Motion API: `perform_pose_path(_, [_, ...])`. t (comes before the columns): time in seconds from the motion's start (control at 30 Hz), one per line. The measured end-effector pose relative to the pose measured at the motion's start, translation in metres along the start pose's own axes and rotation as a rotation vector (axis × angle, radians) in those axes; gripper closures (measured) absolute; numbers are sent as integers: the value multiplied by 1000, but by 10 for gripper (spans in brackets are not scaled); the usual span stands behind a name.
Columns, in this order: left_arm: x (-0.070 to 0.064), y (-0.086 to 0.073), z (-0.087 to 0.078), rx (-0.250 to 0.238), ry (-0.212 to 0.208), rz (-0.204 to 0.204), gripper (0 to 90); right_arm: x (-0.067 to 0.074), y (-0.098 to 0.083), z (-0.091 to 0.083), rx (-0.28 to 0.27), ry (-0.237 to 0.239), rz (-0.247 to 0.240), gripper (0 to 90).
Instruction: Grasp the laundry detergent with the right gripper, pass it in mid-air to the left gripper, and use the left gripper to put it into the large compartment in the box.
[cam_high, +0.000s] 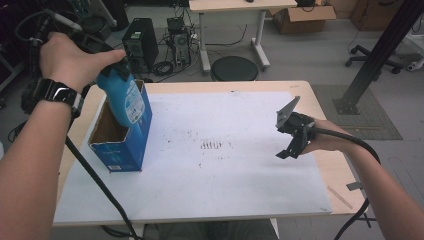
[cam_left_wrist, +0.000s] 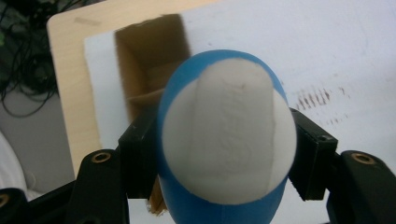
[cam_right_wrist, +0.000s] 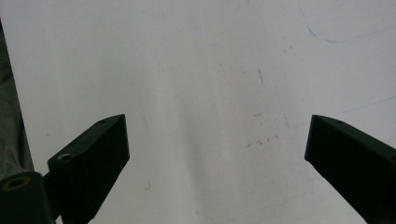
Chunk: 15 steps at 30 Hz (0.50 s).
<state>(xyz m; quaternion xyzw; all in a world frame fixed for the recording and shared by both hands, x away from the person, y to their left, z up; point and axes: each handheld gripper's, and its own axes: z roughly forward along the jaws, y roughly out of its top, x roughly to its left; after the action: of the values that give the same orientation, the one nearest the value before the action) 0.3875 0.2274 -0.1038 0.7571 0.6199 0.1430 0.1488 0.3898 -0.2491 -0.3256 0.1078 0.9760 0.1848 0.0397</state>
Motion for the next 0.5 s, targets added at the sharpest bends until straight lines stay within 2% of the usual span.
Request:
perform_pose_path(0.07, [8,-1,-1,0,10,-41,381,-1,-3,-3,9,-4,2,64])
perform_pose_path(0.1, [15,-2,0,-3,19,-81,381,-1,-6,-5,17,-12,1,64])
perform_pose_path(0.13, [15,-2,0,-3,19,-81,381,-1,-6,-5,17,-12,1,64])
perform_pose_path(0.37, [29,-5,5,-5,54,-148,381,-2,-13,-12,22,-21,11,67])
perform_pose_path(0.5, [33,-8,12,5,61,-163,381,-2,-18,-14,17,-26,17,68])
